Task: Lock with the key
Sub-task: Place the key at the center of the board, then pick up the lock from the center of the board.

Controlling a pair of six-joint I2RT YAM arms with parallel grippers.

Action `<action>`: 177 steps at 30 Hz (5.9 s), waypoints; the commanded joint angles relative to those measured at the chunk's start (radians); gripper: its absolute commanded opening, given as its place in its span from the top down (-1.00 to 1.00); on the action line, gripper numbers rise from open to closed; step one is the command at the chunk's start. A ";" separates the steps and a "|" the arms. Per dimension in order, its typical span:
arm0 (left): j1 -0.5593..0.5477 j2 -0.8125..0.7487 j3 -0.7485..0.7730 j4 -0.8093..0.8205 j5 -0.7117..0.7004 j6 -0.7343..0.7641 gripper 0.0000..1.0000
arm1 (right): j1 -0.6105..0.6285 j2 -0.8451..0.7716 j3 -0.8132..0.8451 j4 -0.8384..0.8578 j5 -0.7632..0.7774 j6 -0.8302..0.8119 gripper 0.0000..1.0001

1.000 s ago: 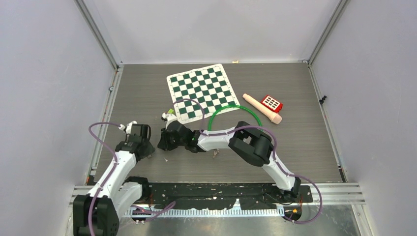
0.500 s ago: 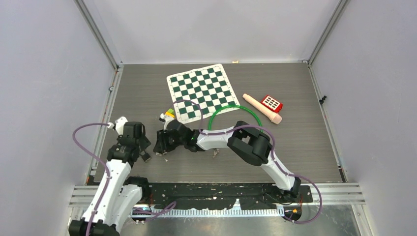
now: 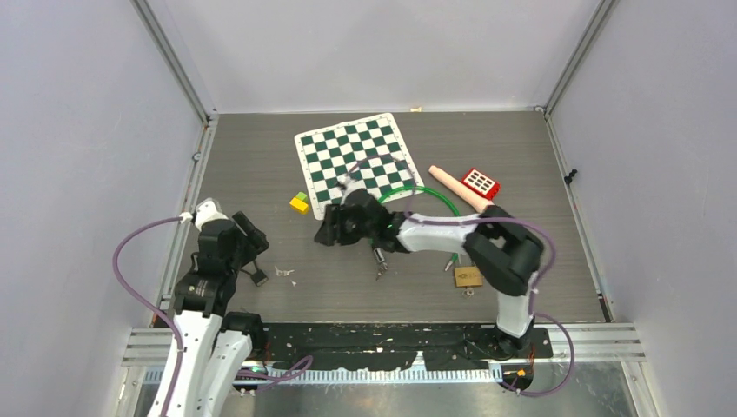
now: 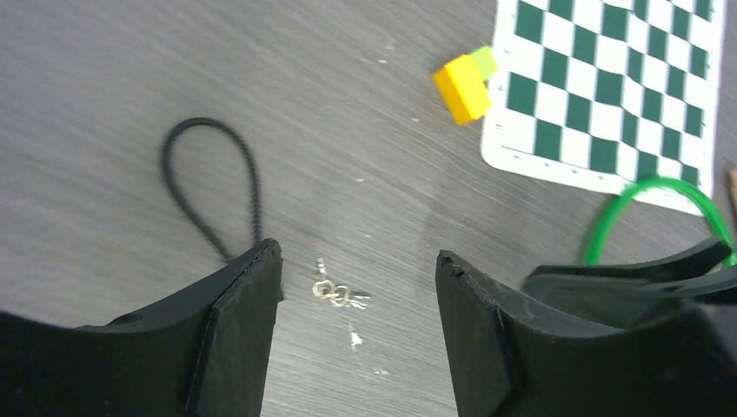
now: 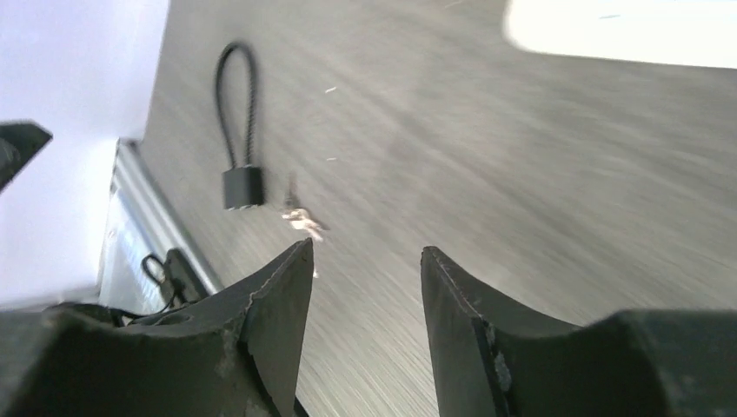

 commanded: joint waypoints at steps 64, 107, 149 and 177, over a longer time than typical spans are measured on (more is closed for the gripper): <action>-0.270 0.649 -0.023 0.943 0.808 -0.174 -0.38 | -0.001 -0.528 -0.430 0.028 0.420 -0.402 0.89; -0.446 0.732 0.030 1.034 0.811 0.143 1.00 | -0.085 -1.057 -0.602 -0.322 0.662 -0.195 -0.47; -0.456 0.203 0.107 0.886 0.731 0.170 1.00 | -0.230 -0.620 -0.652 0.164 0.332 0.030 -0.14; -0.455 0.141 0.116 0.856 0.711 0.162 1.00 | -0.232 -0.753 -0.639 0.153 0.275 0.039 0.03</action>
